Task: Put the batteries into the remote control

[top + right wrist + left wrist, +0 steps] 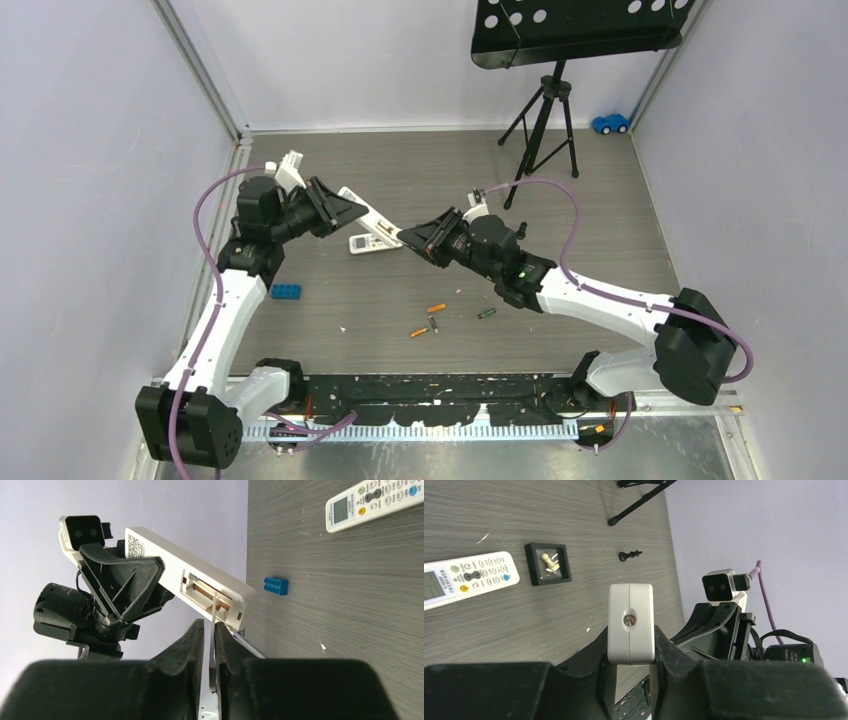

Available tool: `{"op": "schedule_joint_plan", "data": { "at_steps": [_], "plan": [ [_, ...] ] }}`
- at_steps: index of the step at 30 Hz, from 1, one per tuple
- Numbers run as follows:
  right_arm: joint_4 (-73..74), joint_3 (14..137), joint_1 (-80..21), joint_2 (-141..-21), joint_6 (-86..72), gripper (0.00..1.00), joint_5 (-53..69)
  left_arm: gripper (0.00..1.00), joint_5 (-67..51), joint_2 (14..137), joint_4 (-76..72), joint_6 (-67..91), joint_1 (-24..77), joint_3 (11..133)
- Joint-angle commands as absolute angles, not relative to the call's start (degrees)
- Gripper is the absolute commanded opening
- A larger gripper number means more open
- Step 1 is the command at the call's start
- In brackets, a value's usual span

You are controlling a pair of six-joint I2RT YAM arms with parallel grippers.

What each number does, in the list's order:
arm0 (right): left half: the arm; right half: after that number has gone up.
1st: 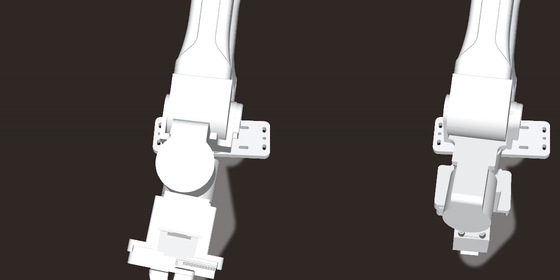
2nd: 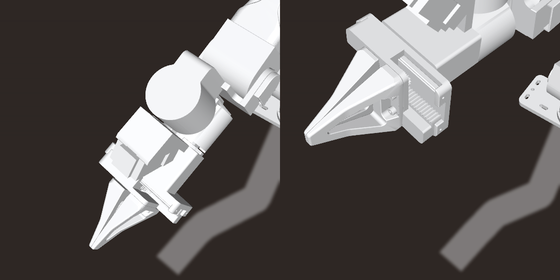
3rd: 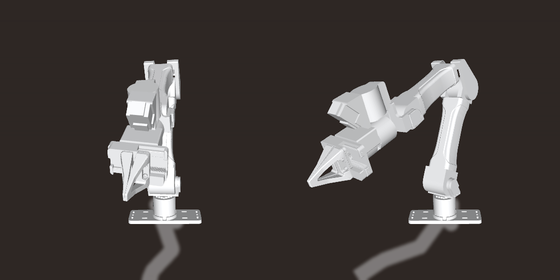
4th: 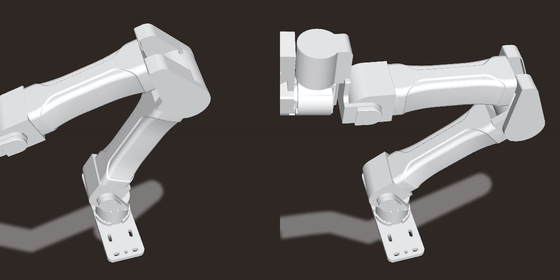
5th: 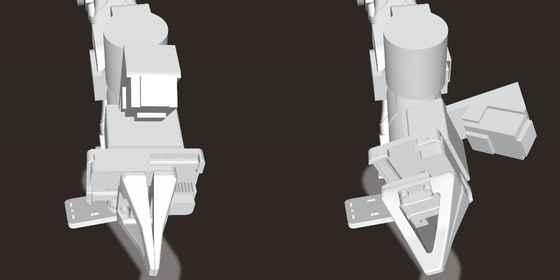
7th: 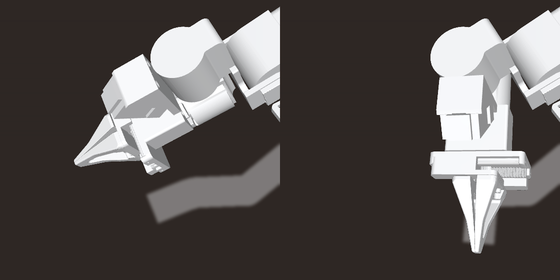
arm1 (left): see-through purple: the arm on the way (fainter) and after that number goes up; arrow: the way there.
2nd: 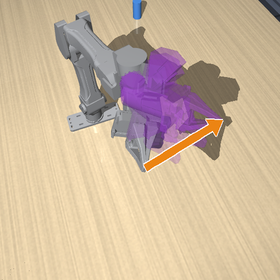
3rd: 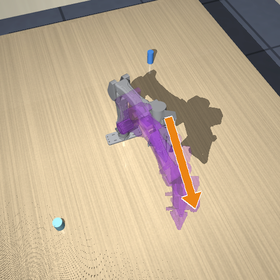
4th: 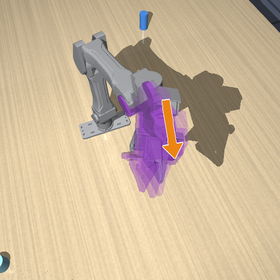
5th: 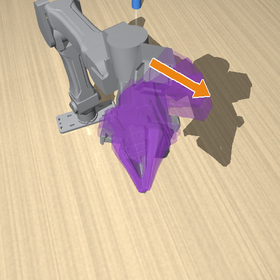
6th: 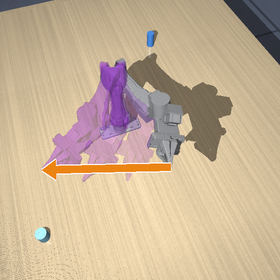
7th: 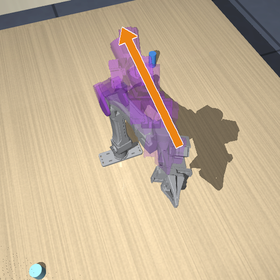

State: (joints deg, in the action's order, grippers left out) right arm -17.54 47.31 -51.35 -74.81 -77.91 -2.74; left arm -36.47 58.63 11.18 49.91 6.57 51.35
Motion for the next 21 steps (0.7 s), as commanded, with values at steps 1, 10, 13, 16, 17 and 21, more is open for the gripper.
{"op": "schedule_joint_plan", "data": {
  "at_steps": [1,10,13,16,17,21],
  "plan": [
    [-19.6,49.1,-51.2,-76.0,-78.9,0.11,-1.9,0.00,-34.9,58.6,12.4,46.0,6.2,52.2],
    [-12.7,46.9,-50.0,-70.1,-71.0,0.00,-6.6,0.00,-38.1,59.0,12.8,41.2,6.3,50.5],
    [-4.1,45.7,-47.1,-67.6,-66.5,0.00,-10.7,0.00,-42.8,58.2,8.2,40.8,6.4,47.4],
    [1.0,44.7,-43.4,-67.2,-62.6,0.00,-11.1,0.00,-46.1,56.5,2.7,41.0,6.7,44.4],
    [2.1,44.6,-42.2,-67.3,-61.0,0.01,-10.5,0.00,-46.4,56.0,1.7,41.1,7.0,44.1],
    [4.3,43.7,-37.3,-69.4,-58.1,0.00,-8.6,0.00,-48.5,55.7,-1.6,41.7,8.8,44.6]
  ]
}}
